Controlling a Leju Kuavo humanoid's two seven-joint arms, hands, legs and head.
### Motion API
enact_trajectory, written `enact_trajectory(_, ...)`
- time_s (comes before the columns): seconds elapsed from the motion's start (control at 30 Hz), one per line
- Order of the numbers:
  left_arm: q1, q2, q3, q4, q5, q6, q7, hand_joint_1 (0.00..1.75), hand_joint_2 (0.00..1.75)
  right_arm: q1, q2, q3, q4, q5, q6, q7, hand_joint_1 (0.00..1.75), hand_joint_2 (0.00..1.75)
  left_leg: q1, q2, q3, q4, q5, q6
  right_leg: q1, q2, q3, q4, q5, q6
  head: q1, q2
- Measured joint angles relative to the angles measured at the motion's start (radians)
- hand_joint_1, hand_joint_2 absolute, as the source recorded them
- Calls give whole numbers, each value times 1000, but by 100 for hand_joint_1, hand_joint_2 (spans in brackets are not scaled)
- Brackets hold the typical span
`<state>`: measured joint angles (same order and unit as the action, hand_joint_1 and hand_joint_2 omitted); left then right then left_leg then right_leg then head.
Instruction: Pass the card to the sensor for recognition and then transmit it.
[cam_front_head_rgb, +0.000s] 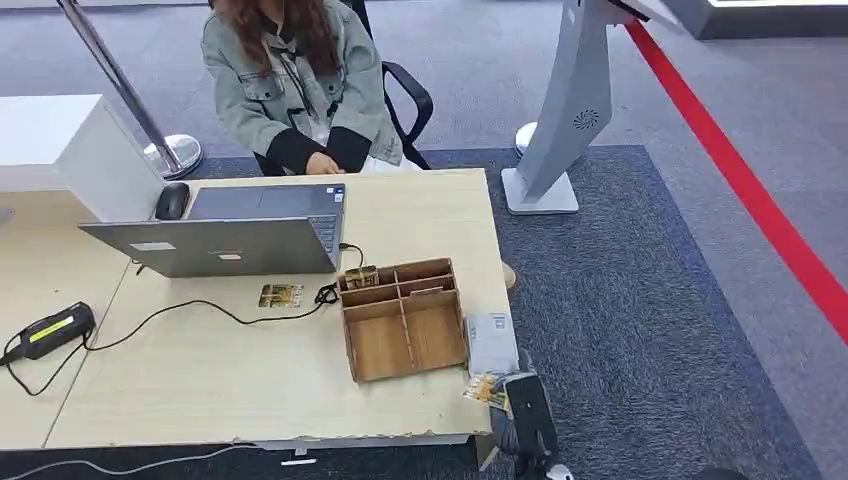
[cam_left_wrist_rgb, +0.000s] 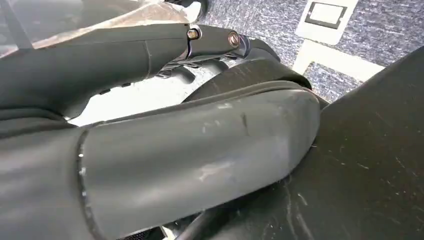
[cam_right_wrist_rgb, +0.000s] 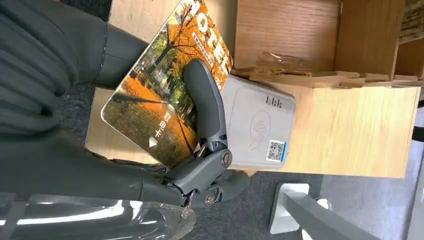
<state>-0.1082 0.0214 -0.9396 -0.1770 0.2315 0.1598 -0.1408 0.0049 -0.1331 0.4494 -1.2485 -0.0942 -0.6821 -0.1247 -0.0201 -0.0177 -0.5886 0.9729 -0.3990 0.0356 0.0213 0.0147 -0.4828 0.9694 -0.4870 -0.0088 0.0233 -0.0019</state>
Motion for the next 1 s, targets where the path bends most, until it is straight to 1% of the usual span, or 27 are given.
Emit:
enact_trajectory(0.1,-1,-3,0,0,-11,-1,0,0,0,-32,45,43,72,23,-4,16,159,175,0,0,0,0,0,0,0,0,0,0,0,0,0,0)
enact_trajectory(0.17,-1,-5,0,0,-18,9,0,0,0,-53,58,54,115,21,-8,16,162,175,0,0,0,0,0,0,0,0,0,0,0,0,0,0)
enact_trajectory(0.47,0,-5,0,0,-16,8,0,0,0,-75,65,55,171,78,-10,11,162,175,0,0,0,0,0,0,0,0,0,0,0,0,0,0)
enact_trajectory(0.8,0,-3,0,0,-16,6,0,0,0,-97,58,55,206,85,-9,8,161,175,0,0,0,0,0,0,0,0,0,0,0,0,0,0)
enact_trajectory(1.0,0,-2,0,0,-18,4,0,0,0,-103,56,51,222,112,-11,7,159,175,0,0,0,0,0,0,0,0,0,0,0,0,0,0)
